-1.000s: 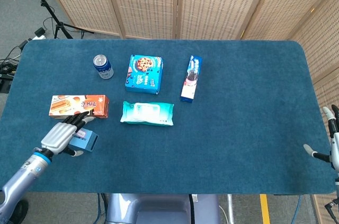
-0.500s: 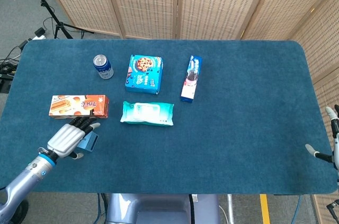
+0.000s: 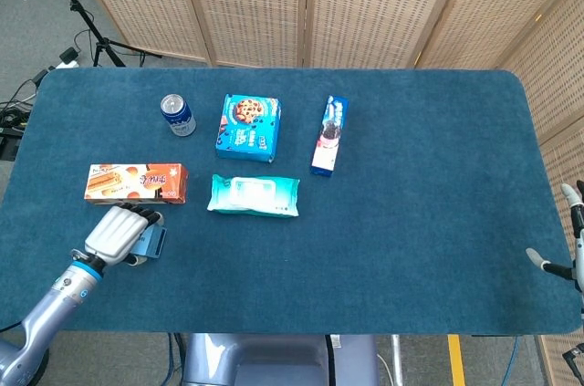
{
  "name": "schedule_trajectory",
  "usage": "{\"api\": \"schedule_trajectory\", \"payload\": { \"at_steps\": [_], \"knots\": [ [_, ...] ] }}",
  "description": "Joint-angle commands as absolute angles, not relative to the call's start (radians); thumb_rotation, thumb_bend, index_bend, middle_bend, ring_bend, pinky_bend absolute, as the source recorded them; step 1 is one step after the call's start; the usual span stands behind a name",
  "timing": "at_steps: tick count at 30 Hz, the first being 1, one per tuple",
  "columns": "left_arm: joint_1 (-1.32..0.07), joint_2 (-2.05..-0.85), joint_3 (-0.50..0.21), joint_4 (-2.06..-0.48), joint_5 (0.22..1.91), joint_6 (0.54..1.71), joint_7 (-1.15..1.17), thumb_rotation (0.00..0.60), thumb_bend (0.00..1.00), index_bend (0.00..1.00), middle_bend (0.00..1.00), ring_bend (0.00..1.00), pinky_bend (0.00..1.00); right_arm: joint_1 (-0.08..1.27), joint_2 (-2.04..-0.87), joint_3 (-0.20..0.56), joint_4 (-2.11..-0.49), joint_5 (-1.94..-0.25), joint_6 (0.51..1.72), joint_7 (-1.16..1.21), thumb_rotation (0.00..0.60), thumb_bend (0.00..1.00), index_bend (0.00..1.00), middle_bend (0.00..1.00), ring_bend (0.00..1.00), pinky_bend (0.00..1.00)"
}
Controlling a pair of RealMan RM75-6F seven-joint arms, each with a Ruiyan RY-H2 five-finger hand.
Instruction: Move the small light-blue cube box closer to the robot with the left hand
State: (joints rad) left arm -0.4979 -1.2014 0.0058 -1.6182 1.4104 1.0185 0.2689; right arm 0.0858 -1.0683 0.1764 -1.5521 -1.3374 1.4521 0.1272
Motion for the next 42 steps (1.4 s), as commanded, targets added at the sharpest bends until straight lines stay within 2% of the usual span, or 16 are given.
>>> {"api": "schedule_trajectory", "payload": {
  "at_steps": [1, 3, 6, 10, 14, 18, 24, 28, 34, 35, 36, 37, 39, 40, 42],
  "knots": [
    [-0.488, -1.197, -0.008, -1.612, 1.417, 1.042, 0.201, 0.6, 0.09, 0.41, 0.54, 0.46, 0.4, 0.085, -1.068, 0.177, -1.553, -1.338, 1.453, 0.128, 0.6, 0.0, 0.0, 0.0, 0.0, 0.0],
    [-0.479, -1.198, -0.013, -1.607, 1.442, 1.067, 0.114, 0.6, 0.09, 0.43, 0.54, 0.46, 0.4, 0.084, -1.067, 0.177, -1.555, -1.338, 1.455, 0.129, 0.6, 0.0, 0.0, 0.0, 0.0, 0.0],
    [-0.453, -1.226, -0.015, -1.567, 1.543, 1.165, -0.189, 0.6, 0.08, 0.46, 0.54, 0.46, 0.4, 0.082, -1.065, 0.177, -1.558, -1.34, 1.458, 0.132, 0.6, 0.0, 0.0, 0.0, 0.0, 0.0],
    [-0.404, -1.336, 0.006, -1.408, 1.664, 1.355, -0.67, 0.6, 0.08, 0.46, 0.54, 0.46, 0.4, 0.08, -1.062, 0.176, -1.562, -1.347, 1.464, 0.137, 0.6, 0.0, 0.0, 0.0, 0.0, 0.0],
    [-0.378, -1.431, 0.023, -1.292, 1.671, 1.425, -1.022, 0.6, 0.08, 0.47, 0.54, 0.46, 0.4, 0.081, -1.064, 0.17, -1.562, -1.357, 1.463, 0.134, 0.6, 0.0, 0.0, 0.0, 0.0, 0.0],
    [-0.365, -1.498, 0.038, -1.2, 1.661, 1.432, -1.178, 0.6, 0.08, 0.48, 0.54, 0.46, 0.4, 0.083, -1.067, 0.167, -1.562, -1.363, 1.461, 0.128, 0.6, 0.0, 0.0, 0.0, 0.0, 0.0],
    [-0.371, -1.593, 0.069, -1.012, 1.643, 1.363, -1.391, 0.6, 0.08, 0.48, 0.54, 0.46, 0.4, 0.084, -1.069, 0.168, -1.559, -1.358, 1.458, 0.123, 0.6, 0.0, 0.0, 0.0, 0.0, 0.0],
    [-0.378, -1.641, 0.078, -0.916, 1.643, 1.336, -1.432, 0.6, 0.08, 0.48, 0.54, 0.46, 0.4, 0.083, -1.07, 0.168, -1.56, -1.356, 1.459, 0.12, 0.6, 0.0, 0.0, 0.0, 0.0, 0.0],
    [-0.384, -1.661, 0.091, -0.863, 1.651, 1.325, -1.433, 0.6, 0.07, 0.48, 0.53, 0.45, 0.4, 0.083, -1.069, 0.169, -1.56, -1.352, 1.457, 0.121, 0.6, 0.0, 0.0, 0.0, 0.0, 0.0],
    [-0.384, -1.661, 0.093, -0.856, 1.652, 1.323, -1.42, 0.6, 0.07, 0.48, 0.5, 0.43, 0.4, 0.083, -1.069, 0.169, -1.56, -1.351, 1.457, 0.121, 0.6, 0.0, 0.0, 0.0, 0.0, 0.0],
    [-0.383, -1.66, 0.097, -0.85, 1.656, 1.323, -1.4, 0.6, 0.06, 0.47, 0.4, 0.33, 0.36, 0.083, -1.068, 0.17, -1.56, -1.35, 1.458, 0.122, 0.6, 0.0, 0.0, 0.0, 0.0, 0.0],
    [-0.383, -1.659, 0.102, -0.847, 1.661, 1.324, -1.385, 0.6, 0.05, 0.44, 0.25, 0.19, 0.29, 0.083, -1.068, 0.17, -1.56, -1.35, 1.458, 0.122, 0.6, 0.0, 0.0, 0.0, 0.0, 0.0],
    [-0.383, -1.652, 0.11, -0.846, 1.671, 1.329, -1.357, 0.6, 0.03, 0.32, 0.05, 0.02, 0.15, 0.082, -1.068, 0.171, -1.561, -1.349, 1.458, 0.123, 0.6, 0.0, 0.0, 0.0, 0.0, 0.0],
    [-0.381, -1.648, 0.111, -0.848, 1.676, 1.341, -1.335, 0.6, 0.02, 0.25, 0.0, 0.0, 0.1, 0.082, -1.067, 0.171, -1.561, -1.349, 1.458, 0.123, 0.6, 0.0, 0.0, 0.0, 0.0, 0.0],
    [-0.373, -1.639, 0.107, -0.852, 1.685, 1.382, -1.293, 0.6, 0.0, 0.18, 0.0, 0.0, 0.07, 0.082, -1.067, 0.17, -1.561, -1.35, 1.458, 0.124, 0.6, 0.0, 0.0, 0.0, 0.0, 0.0]
  ]
}}
